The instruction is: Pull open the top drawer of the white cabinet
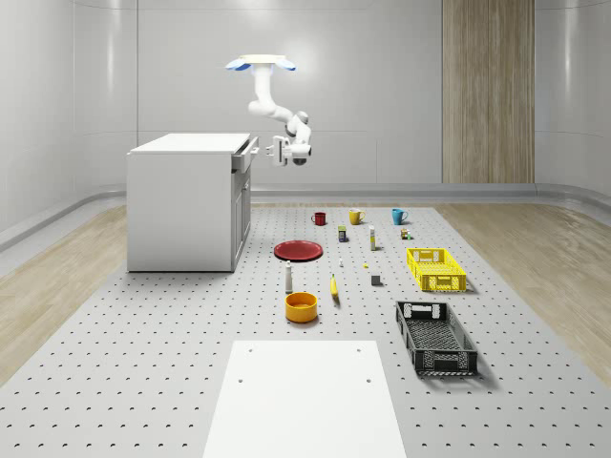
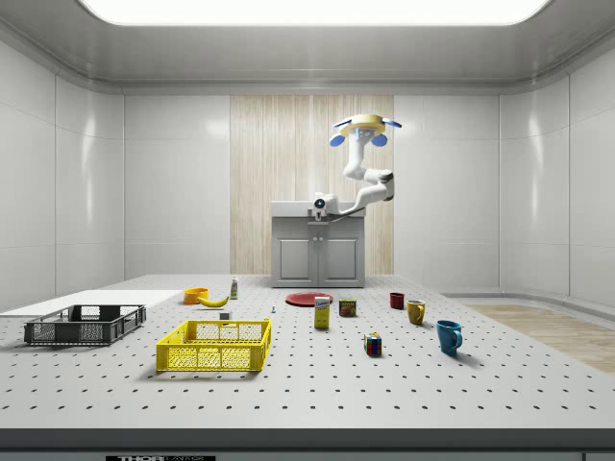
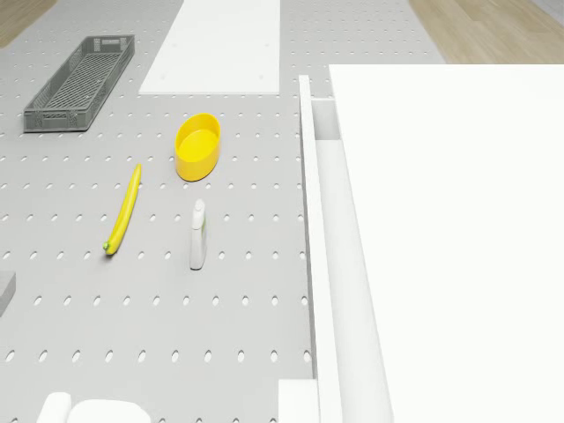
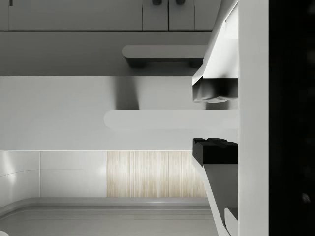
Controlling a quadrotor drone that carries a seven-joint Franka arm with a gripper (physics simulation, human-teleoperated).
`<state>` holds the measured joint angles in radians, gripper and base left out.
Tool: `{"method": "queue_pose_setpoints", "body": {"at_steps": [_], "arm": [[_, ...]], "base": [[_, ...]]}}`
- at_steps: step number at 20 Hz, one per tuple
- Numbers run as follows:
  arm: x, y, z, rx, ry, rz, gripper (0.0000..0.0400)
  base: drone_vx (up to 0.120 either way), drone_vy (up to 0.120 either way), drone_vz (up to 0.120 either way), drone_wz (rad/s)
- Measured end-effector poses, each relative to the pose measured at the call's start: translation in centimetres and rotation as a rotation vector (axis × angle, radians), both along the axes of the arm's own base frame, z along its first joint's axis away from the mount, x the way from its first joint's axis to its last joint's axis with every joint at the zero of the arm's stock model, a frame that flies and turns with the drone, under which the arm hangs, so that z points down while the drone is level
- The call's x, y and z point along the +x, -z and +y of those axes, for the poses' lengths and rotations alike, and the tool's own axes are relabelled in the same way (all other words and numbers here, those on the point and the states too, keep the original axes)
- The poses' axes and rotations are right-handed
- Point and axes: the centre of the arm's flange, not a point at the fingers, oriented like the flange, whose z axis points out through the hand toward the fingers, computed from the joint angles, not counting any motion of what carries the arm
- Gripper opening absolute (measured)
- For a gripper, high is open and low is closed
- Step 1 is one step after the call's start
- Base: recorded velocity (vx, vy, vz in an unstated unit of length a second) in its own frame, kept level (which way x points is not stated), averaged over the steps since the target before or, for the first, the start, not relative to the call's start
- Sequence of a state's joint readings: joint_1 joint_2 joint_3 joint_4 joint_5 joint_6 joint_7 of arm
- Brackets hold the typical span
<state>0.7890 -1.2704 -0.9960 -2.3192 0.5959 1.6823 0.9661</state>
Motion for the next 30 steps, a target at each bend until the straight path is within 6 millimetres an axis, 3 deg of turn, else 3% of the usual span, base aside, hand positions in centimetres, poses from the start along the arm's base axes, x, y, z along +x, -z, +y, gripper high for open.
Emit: {"method": "queue_pose_setpoints", "body": {"at_steps": [5, 11, 14, 17, 22, 30], "arm": [[0.0, 0.0, 0.1, 0.0, 0.0, 0.0, 0.0105], [0.0, 0.0, 2.1, 0.0, 0.0, 0.0, 0.0105], [0.0, 0.0, 3.3, 0.0, 0.0, 0.0, 0.021], [0.0, 0.0, 4.5, 0.0, 0.0, 0.0, 0.026], [0.0, 0.0, 6.5, 0.0, 0.0, 0.0, 0.0292], [0.0, 0.0, 8.3, 0.001, 0.0, -0.001, 0.0303]], "base": [[0.0, 0.072, 0.0, 0.0], [0.0, 0.0, 0.0, 0.0], [0.0, 0.0, 0.0, 0.0], [0.0, 0.0, 0.0, 0.0], [0.0, 0.0, 0.0, 0.0], [0.0, 0.0, 0.0, 0.0]]}}
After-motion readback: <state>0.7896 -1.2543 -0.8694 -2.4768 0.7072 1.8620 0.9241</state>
